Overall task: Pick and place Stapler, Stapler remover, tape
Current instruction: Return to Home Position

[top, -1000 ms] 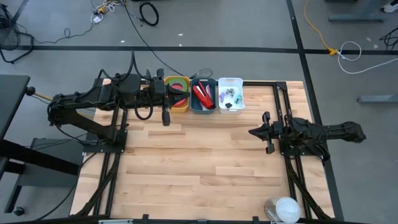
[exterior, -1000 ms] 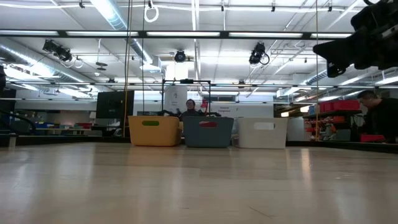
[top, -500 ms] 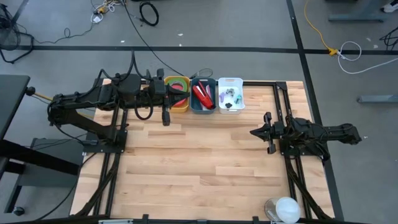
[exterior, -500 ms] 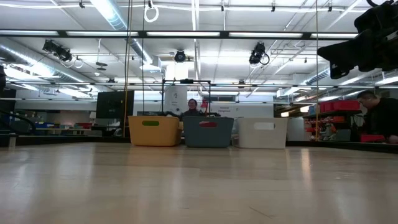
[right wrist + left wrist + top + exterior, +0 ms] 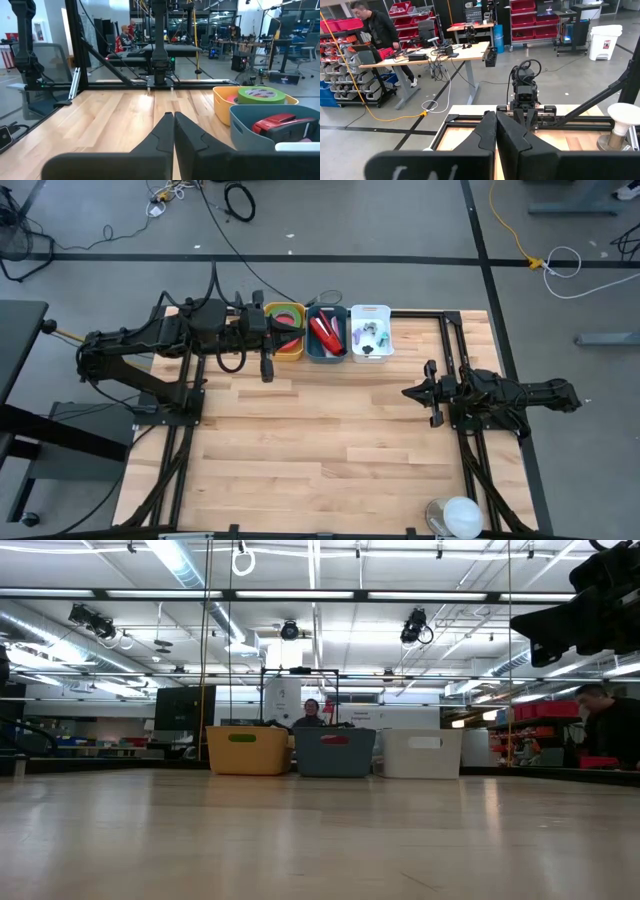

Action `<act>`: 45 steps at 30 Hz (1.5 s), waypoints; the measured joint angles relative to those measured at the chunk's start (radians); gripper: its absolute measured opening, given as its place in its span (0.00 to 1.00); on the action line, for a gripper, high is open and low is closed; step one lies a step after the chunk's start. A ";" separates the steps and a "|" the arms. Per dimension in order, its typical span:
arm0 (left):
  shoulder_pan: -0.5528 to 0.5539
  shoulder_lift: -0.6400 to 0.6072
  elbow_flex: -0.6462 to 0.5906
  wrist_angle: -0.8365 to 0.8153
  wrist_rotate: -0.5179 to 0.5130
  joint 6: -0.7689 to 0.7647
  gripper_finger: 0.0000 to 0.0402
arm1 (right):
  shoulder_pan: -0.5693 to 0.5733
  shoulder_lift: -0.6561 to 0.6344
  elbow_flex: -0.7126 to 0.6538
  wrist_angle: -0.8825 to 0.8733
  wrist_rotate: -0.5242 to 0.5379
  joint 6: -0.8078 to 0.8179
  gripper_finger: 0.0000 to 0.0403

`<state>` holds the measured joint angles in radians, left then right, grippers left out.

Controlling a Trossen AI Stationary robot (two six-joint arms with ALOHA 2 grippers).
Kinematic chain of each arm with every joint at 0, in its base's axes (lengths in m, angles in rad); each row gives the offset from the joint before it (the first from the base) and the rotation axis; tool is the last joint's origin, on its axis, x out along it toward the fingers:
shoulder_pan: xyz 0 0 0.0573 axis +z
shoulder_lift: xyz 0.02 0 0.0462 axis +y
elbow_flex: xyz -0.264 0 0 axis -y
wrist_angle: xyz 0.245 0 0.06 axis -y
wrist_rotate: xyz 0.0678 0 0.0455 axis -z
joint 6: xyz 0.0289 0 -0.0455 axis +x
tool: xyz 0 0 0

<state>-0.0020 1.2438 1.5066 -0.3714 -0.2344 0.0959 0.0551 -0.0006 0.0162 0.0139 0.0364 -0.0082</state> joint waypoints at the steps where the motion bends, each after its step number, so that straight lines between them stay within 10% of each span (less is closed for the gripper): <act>1: 0.000 0.000 0.000 0.000 0.000 0.000 0.03 | 0.000 0.000 0.000 0.000 0.000 0.000 0.04; 34: 0.000 0.000 -0.003 0.020 -0.002 0.009 0.03 | 0.000 0.000 0.000 0.000 0.000 -0.001 0.04; 45: 0.013 -0.053 -0.248 0.266 -0.006 -0.040 0.03 | 0.000 0.000 0.000 0.001 0.000 -0.003 0.04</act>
<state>0.0110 1.1913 1.2587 -0.1056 -0.2407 0.0561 0.0550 -0.0002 0.0158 0.0147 0.0360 -0.0109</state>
